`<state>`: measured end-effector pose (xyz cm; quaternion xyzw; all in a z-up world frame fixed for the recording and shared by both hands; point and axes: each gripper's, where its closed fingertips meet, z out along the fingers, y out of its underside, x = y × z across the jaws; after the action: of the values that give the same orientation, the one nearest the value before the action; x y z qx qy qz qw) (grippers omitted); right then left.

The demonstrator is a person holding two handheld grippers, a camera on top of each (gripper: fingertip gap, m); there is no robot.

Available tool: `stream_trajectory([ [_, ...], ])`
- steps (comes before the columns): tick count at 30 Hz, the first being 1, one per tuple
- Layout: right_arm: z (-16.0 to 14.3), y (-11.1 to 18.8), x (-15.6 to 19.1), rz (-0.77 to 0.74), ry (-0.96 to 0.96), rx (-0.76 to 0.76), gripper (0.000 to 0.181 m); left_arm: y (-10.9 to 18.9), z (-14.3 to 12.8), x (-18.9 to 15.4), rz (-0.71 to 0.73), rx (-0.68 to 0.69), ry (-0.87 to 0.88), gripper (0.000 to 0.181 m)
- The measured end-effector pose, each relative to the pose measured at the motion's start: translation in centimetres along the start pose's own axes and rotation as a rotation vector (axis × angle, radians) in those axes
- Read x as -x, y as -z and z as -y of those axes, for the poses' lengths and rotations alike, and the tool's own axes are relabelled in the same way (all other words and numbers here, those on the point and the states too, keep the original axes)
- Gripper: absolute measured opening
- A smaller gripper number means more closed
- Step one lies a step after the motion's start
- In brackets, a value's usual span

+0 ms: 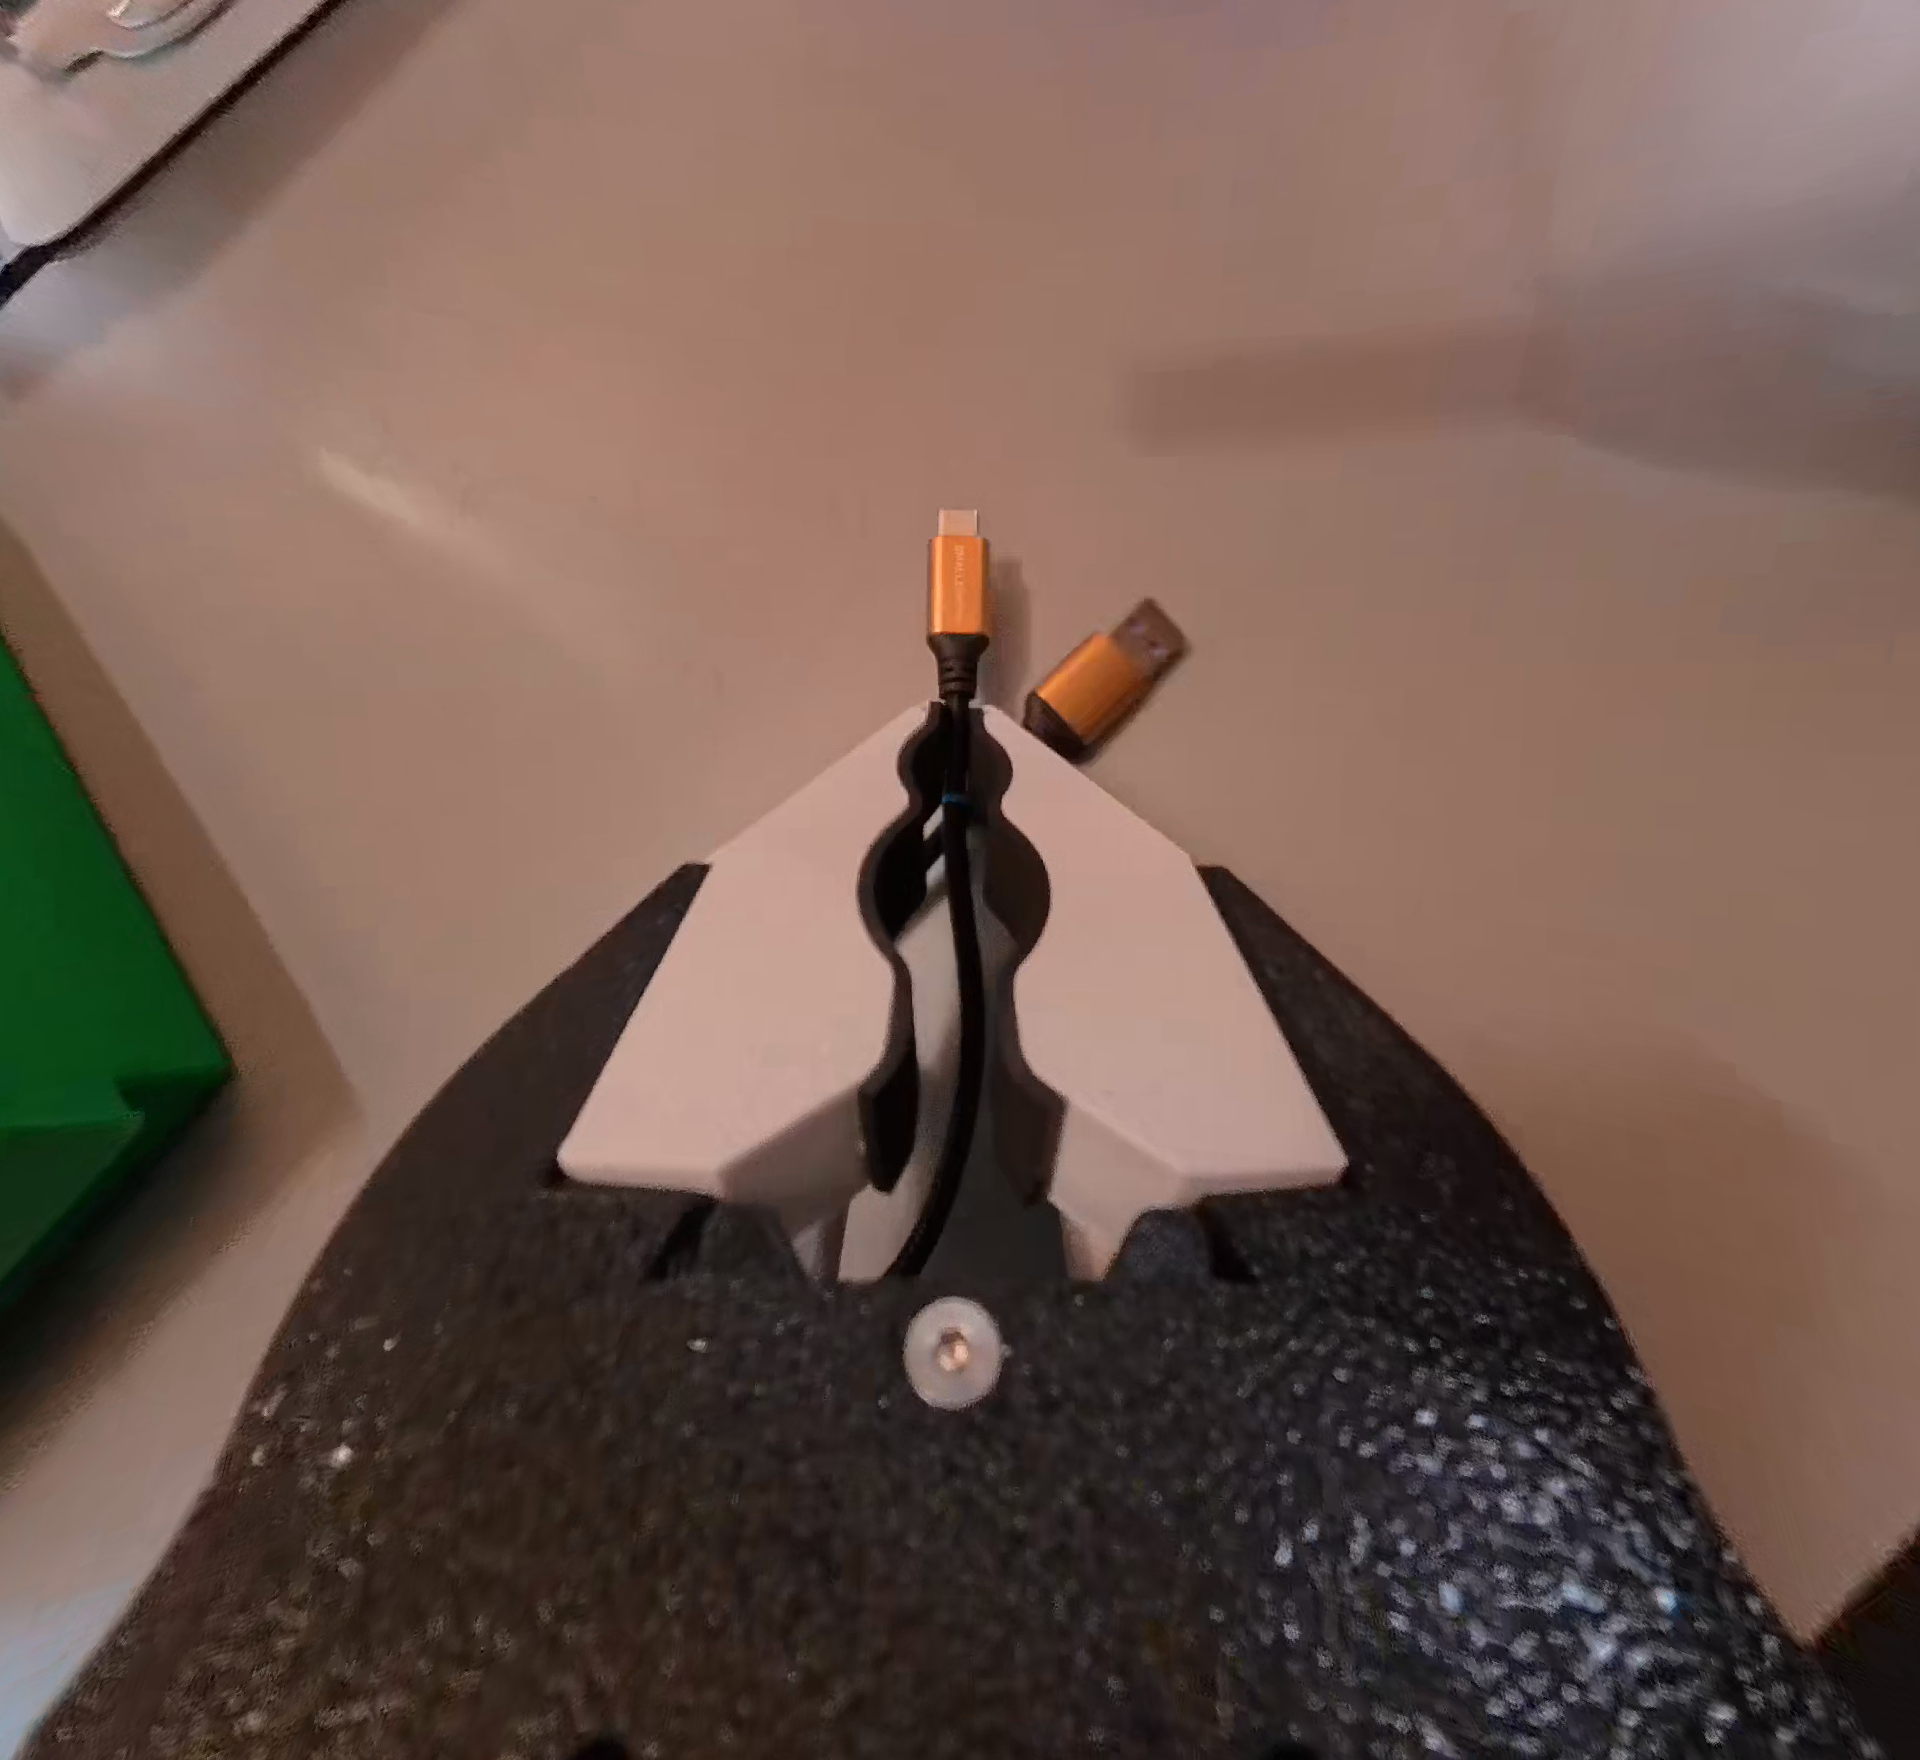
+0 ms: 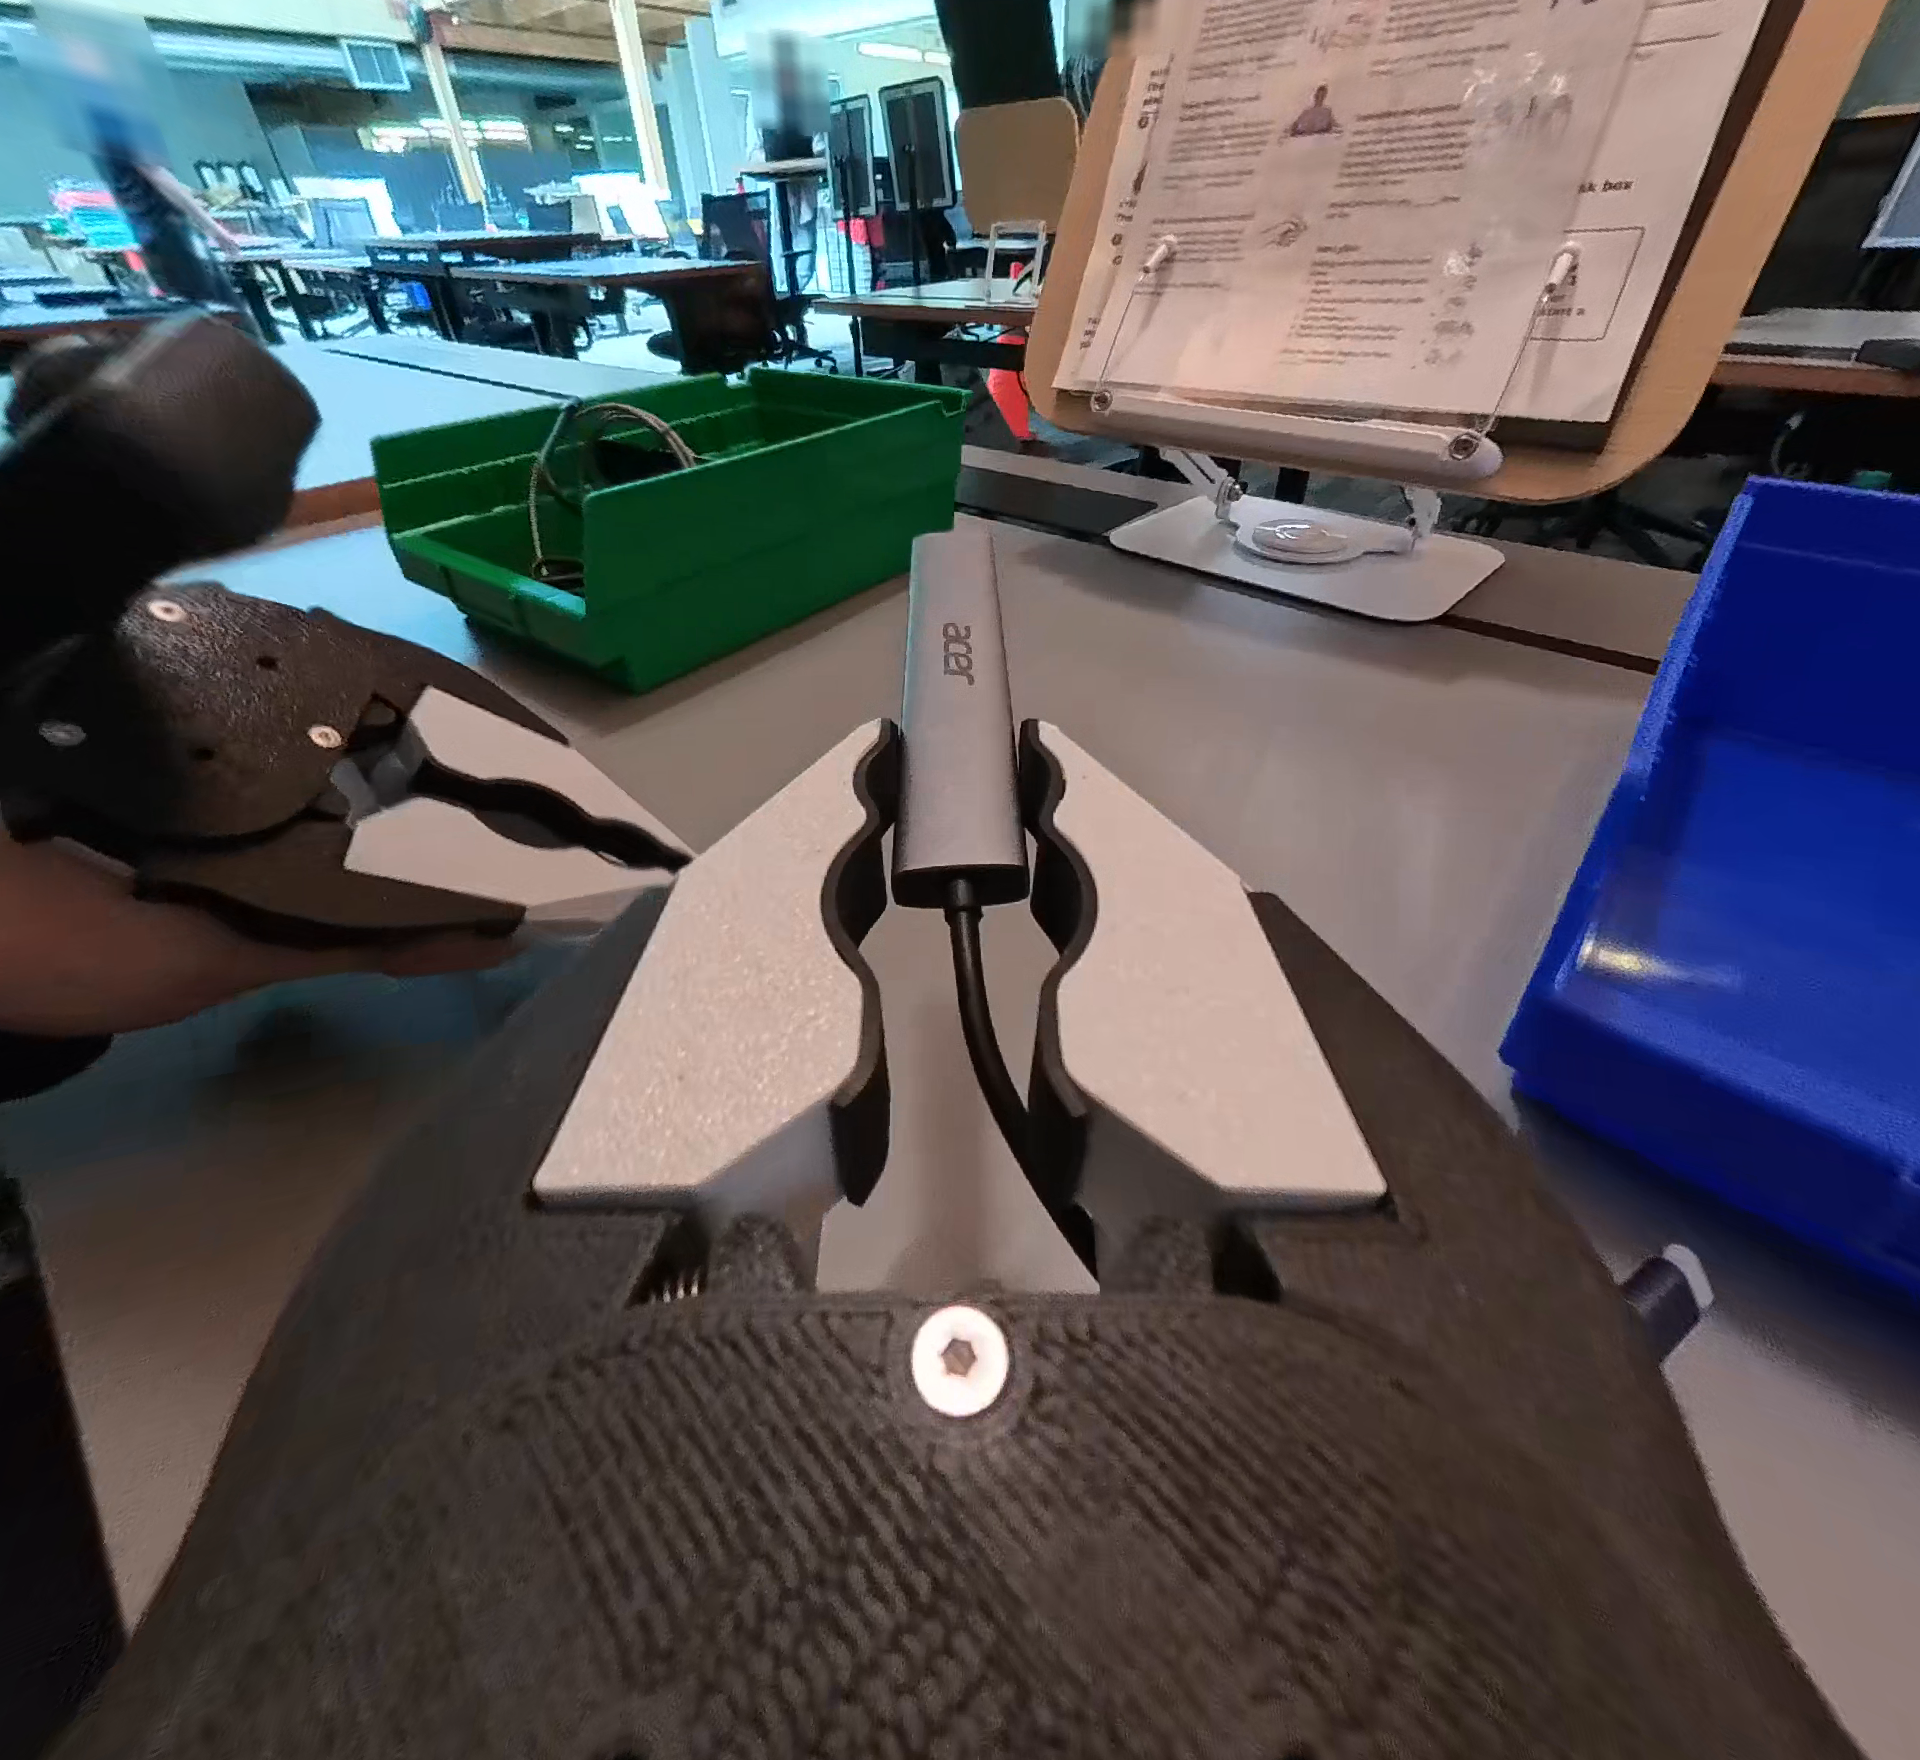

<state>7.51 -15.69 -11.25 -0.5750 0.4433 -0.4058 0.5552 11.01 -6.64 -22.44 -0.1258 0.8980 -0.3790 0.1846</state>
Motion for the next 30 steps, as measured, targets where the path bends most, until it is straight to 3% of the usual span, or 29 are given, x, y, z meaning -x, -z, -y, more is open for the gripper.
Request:
stream_trajectory([
  [7, 1.9, 1.3, -0.9, -0.015, 0.023, -0.040, 0.021, 4.6, 2.9, 1.1, 0.050, -0.022, -0.033, 0.001],
  [15, 1.6, 1.0, 0.3, 0.027, 0.024, -0.027, 0.021, 9.3, 5.3, 1.8, -0.028, -0.091, 0.119, 0.001],
  [30, 0.9, 0.0, 2.0, 0.102, 0.023, -0.011, 0.021, 9.7, 3.7, 2.0, -0.066, -0.042, 0.146, 0.001],
])
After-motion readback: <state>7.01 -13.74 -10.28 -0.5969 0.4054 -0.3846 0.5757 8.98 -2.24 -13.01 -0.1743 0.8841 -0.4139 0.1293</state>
